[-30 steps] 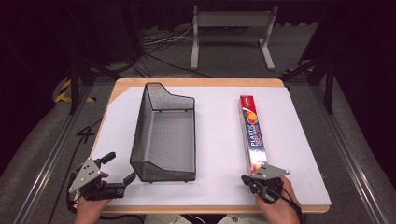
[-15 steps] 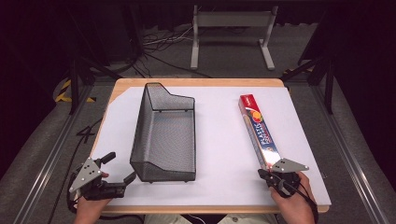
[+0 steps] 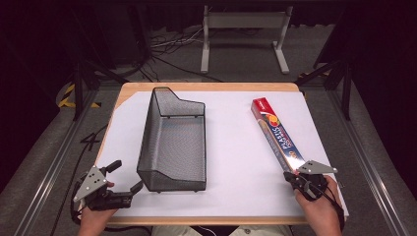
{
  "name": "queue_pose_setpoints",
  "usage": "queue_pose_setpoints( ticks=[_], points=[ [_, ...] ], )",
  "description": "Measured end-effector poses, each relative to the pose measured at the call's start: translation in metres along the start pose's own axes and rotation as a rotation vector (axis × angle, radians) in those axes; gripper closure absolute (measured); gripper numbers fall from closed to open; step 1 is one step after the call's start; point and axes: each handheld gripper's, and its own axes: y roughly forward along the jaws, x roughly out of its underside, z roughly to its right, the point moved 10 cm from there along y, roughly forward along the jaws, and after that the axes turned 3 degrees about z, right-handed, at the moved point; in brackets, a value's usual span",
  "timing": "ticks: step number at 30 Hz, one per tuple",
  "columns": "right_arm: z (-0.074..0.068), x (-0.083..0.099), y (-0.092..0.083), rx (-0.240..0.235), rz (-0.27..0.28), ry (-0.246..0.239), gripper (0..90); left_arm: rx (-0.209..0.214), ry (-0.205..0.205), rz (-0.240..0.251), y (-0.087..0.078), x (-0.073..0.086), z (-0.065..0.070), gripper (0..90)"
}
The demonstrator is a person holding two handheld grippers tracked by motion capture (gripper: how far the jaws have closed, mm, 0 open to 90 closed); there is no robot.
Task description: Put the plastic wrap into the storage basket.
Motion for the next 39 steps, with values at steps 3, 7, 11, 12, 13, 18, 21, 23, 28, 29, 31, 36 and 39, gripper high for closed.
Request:
queue_pose_setpoints(
  ticks=[3, 7, 11, 12, 13, 18, 21, 23, 28, 29, 31, 36, 39],
  points=[
    [-0.003, -0.002, -0.001, -0.034, 0.013, 0.014, 90.0, 0.000, -0.002, 0.001, 0.000, 0.000, 0.000, 1.9],
    [-0.010, -0.016, -0.009, -0.106, 0.069, -0.019, 90.0, -0.001, 0.004, -0.003, -0.001, 0.001, -0.001, 1.9],
    [-0.014, -0.038, -0.019, -0.213, 0.152, -0.045, 67.4, -0.003, -0.003, 0.001, -0.001, 0.000, -0.001, 1.9],
    [-0.011, -0.042, -0.022, -0.210, 0.165, -0.050, 62.9, -0.003, -0.003, -0.001, -0.001, 0.001, 0.000, 1.9],
    [-0.008, -0.049, -0.026, -0.210, 0.187, -0.033, 60.5, -0.003, 0.000, -0.003, -0.001, 0.001, 0.000, 1.9],
    [0.006, -0.070, -0.035, -0.219, 0.220, 0.018, 49.1, -0.005, 0.000, -0.004, -0.001, 0.001, -0.001, 1.9],
    [0.016, -0.082, -0.035, -0.211, 0.241, 0.036, 39.5, -0.006, 0.001, -0.003, -0.001, 0.001, -0.001, 1.9],
    [0.023, -0.093, -0.035, -0.200, 0.265, 0.036, 35.0, -0.005, 0.000, 0.000, -0.001, 0.001, -0.001, 1.9],
    [0.033, -0.112, -0.035, -0.212, 0.336, 0.063, 28.3, -0.004, -0.001, -0.002, -0.001, 0.001, -0.002, 1.9],
    [0.037, -0.116, -0.034, -0.208, 0.346, 0.074, 27.5, -0.004, -0.001, -0.003, 0.000, 0.001, -0.001, 1.9],
    [0.047, -0.123, -0.031, -0.181, 0.362, 0.073, 25.3, -0.006, -0.001, -0.001, -0.001, 0.001, -0.002, 1.9],
    [0.055, -0.126, -0.022, -0.153, 0.348, 0.060, 25.0, -0.006, -0.003, -0.004, 0.001, 0.001, -0.002, 1.9],
    [0.061, -0.131, -0.012, -0.148, 0.338, 0.079, 24.0, -0.006, -0.006, -0.004, 0.001, 0.001, -0.001, 1.9]
  ],
)
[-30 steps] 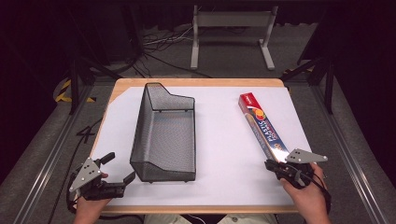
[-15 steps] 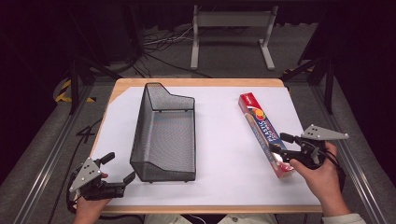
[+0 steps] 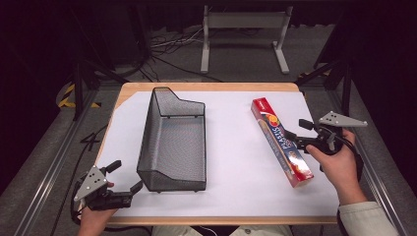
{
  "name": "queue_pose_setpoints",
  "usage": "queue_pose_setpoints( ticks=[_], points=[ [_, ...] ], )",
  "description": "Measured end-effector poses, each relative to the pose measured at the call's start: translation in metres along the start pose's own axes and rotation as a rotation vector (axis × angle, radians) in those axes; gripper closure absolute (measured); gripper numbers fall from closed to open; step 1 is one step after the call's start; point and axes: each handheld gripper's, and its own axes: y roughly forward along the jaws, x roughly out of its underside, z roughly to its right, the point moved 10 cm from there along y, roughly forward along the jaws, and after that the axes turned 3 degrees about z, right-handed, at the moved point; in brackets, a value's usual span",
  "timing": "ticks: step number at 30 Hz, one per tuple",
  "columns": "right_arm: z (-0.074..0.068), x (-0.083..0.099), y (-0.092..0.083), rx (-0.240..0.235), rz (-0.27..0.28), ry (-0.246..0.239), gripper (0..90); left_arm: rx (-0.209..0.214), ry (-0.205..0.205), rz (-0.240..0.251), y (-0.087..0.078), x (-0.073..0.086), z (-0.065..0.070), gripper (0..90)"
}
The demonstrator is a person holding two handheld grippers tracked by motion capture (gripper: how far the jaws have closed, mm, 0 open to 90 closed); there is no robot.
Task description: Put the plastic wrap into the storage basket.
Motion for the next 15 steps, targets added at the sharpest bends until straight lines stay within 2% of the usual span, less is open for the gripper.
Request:
queue_pose_setpoints(
  ticks=[3, 5, 6, 7, 9, 15],
  points=[
    [0.006, 0.000, 0.009, 0.017, -0.012, 0.026, 21.0, -0.001, 0.001, 0.001, 0.000, 0.000, -0.001, 1.9],
    [0.009, 0.002, 0.013, 0.026, -0.023, 0.023, 20.8, -0.001, 0.002, 0.000, 0.000, 0.000, -0.001, 1.9],
    [0.010, 0.005, 0.016, 0.032, -0.050, 0.064, 18.8, -0.002, 0.000, 0.000, 0.000, 0.000, -0.001, 1.9],
    [0.012, 0.013, 0.020, 0.030, -0.116, 0.102, 19.5, -0.003, 0.000, -0.001, -0.001, 0.000, -0.001, 1.9],
    [0.015, 0.016, 0.026, 0.039, -0.128, 0.086, 25.2, -0.003, -0.003, 0.004, -0.001, 0.000, -0.001, 1.9],
    [0.026, 0.038, 0.048, 0.071, -0.235, 0.115, 19.5, -0.004, -0.002, 0.002, -0.001, 0.001, -0.002, 1.9]
  ],
)
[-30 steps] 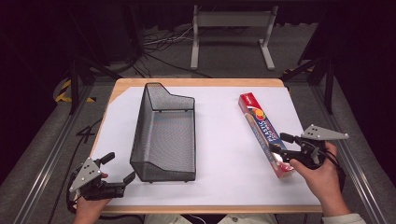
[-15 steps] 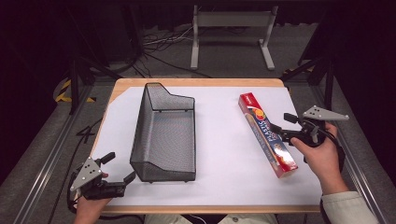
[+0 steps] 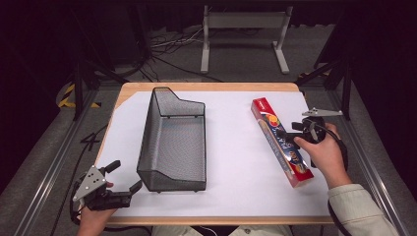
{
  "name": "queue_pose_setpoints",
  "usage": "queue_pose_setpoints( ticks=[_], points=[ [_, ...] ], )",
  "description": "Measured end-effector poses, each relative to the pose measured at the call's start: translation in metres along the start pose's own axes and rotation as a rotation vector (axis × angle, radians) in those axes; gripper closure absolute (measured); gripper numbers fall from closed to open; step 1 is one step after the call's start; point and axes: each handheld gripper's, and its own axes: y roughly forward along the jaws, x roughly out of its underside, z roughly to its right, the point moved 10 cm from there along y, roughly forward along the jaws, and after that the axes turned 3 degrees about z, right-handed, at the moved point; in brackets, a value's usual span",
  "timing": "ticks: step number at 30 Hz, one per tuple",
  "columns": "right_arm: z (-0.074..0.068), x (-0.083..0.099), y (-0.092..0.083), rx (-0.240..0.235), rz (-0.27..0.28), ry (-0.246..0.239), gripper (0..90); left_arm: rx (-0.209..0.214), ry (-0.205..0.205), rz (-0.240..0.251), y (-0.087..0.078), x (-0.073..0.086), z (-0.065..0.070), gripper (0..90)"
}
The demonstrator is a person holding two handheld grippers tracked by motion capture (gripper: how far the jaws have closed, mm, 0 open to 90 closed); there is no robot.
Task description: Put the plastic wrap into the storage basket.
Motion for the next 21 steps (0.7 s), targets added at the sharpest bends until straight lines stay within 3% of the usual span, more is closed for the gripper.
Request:
queue_pose_setpoints(
  ticks=[3, 10, 13, 21],
  points=[
    [0.007, 0.010, 0.010, 0.031, -0.053, -0.009, 19.5, 0.002, 0.000, 0.001, 0.000, 0.000, 0.000, 1.9],
    [0.011, 0.027, 0.024, 0.051, -0.139, 0.018, 15.2, 0.003, 0.003, 0.001, 0.000, 0.000, 0.000, 1.9],
    [0.011, 0.033, 0.028, 0.063, -0.198, 0.009, 15.8, 0.004, 0.003, 0.005, 0.000, -0.001, 0.000, 1.9],
    [0.008, 0.041, 0.036, 0.073, -0.295, -0.020, 16.2, 0.003, 0.000, 0.005, 0.000, -0.001, 0.000, 1.8]
  ],
)
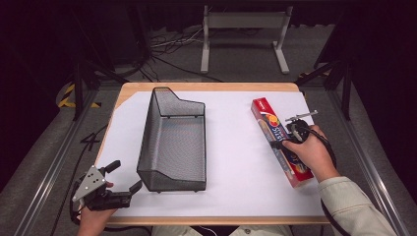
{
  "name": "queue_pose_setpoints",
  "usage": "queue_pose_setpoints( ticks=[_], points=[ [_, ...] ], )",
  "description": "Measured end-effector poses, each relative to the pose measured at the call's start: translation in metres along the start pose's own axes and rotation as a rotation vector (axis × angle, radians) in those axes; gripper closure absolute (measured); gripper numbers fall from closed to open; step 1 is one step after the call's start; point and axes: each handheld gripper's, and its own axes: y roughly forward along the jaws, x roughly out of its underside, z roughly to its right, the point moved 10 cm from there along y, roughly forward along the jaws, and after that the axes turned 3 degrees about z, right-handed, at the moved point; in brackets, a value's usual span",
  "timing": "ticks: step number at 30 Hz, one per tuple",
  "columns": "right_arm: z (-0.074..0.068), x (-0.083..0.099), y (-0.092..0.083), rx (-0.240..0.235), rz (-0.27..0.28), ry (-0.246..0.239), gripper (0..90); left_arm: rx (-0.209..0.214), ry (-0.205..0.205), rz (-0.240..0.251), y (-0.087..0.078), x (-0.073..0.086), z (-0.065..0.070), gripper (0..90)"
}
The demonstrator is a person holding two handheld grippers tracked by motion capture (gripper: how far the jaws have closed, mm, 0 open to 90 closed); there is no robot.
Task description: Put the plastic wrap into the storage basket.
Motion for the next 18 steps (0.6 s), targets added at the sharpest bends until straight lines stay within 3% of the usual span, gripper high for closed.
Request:
queue_pose_setpoints(
  ticks=[12, 13, 18],
  points=[
    [-0.002, 0.006, 0.012, 0.011, -0.113, -0.003, 23.3, 0.000, -0.001, 0.000, 0.000, 0.000, 0.000, 1.8],
    [0.000, 0.008, 0.014, 0.023, -0.138, 0.009, 25.1, 0.000, 0.004, -0.001, 0.000, 0.000, 0.000, 1.8],
    [0.000, 0.008, 0.014, 0.020, -0.143, 0.055, 30.0, 0.000, -0.006, 0.004, 0.000, 0.000, 0.000, 1.8]
  ],
)
